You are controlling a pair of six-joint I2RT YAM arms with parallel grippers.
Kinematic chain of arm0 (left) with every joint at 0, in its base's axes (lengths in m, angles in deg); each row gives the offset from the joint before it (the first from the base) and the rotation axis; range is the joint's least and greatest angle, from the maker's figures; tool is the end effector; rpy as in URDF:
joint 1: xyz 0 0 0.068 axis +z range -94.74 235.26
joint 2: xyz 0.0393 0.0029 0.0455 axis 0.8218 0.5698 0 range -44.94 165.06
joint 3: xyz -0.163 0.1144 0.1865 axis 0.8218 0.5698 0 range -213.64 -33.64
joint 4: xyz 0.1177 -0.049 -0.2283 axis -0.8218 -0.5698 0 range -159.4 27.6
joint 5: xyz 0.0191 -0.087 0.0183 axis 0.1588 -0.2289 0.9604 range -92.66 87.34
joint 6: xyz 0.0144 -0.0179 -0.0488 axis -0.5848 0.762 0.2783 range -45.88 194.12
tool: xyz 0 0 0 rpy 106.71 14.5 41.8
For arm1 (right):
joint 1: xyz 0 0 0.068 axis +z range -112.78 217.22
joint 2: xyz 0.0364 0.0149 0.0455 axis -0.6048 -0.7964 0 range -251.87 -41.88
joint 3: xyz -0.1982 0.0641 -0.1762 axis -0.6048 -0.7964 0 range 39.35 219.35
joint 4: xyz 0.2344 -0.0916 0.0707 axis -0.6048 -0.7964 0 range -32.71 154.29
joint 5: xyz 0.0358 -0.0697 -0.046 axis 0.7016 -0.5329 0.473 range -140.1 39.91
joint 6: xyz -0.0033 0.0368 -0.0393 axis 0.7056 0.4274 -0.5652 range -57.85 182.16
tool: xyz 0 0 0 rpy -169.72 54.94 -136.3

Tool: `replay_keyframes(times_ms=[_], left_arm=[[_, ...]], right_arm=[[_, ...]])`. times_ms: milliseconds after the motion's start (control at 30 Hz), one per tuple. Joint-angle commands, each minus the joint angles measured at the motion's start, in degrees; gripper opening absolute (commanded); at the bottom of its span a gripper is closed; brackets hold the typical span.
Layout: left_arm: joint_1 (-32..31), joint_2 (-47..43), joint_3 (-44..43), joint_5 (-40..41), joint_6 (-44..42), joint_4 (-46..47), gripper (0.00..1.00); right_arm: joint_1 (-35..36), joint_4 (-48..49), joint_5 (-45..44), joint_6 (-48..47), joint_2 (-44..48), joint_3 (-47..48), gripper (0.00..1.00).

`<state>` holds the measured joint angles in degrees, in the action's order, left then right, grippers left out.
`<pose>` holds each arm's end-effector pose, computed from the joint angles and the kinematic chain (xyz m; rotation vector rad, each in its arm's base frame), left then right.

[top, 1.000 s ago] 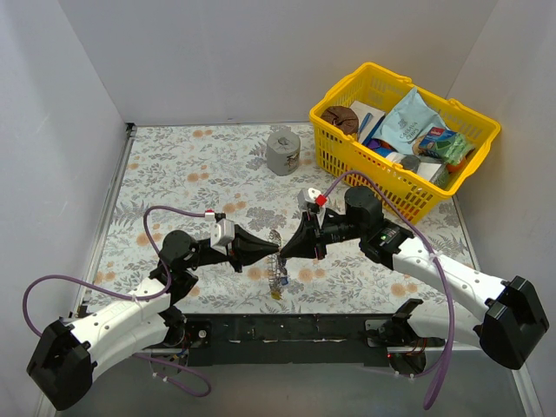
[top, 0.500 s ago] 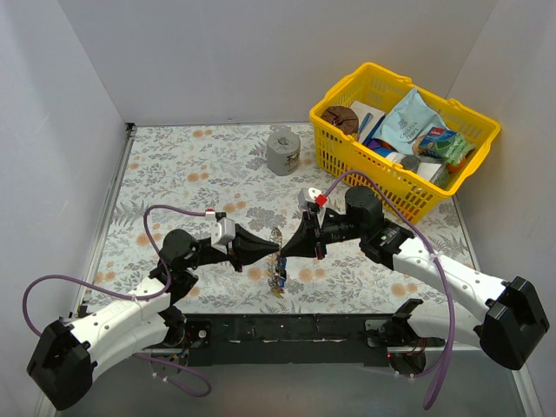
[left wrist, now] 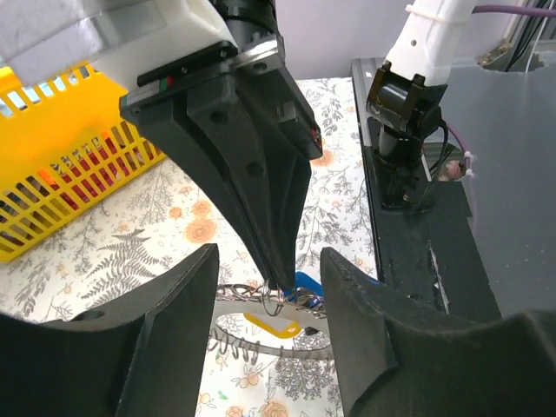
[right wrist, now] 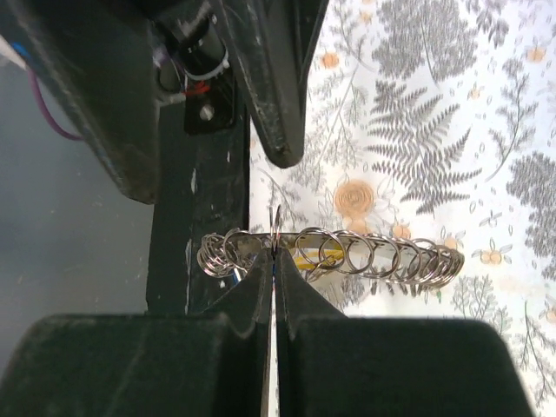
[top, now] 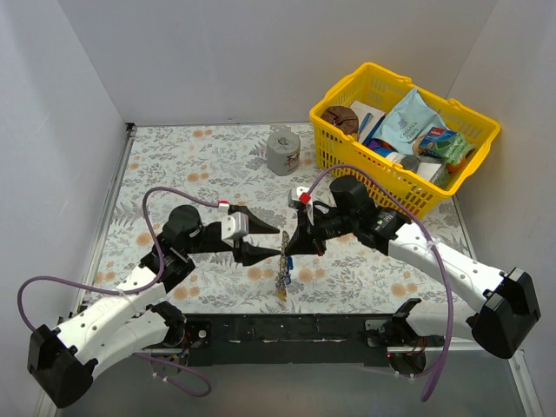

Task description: Put the keys on the keyring

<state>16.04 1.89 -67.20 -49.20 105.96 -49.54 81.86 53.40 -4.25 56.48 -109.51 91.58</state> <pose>0.1310 -0.1402 0.3076 0.8228 1.6277 -1.5551 0.1671 0.2010 0.3066 -1.3449 1.6096 1.2292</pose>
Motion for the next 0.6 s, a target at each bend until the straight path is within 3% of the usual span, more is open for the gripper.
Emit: replay_keyframes(times_ms=[0,200,567], left_arm=[[-0.2,3.7,-5.3,-2.1,-11.4,-18.6,0.5],[-0.2,10.4,-10.3,-4.4,-15.7,-24.2,0.51],[-0.2,16.5,-11.4,-9.9,-11.7,-17.6,0.43]], right_arm=[[0.0,-10.9,-0.8,-7.3,-1.6,6.2,0.01],[0.1,-16.8,-2.5,-11.0,-2.9,9.0,0.01],[0.1,-17.2,-3.0,-11.5,-2.7,8.8,0.01]])
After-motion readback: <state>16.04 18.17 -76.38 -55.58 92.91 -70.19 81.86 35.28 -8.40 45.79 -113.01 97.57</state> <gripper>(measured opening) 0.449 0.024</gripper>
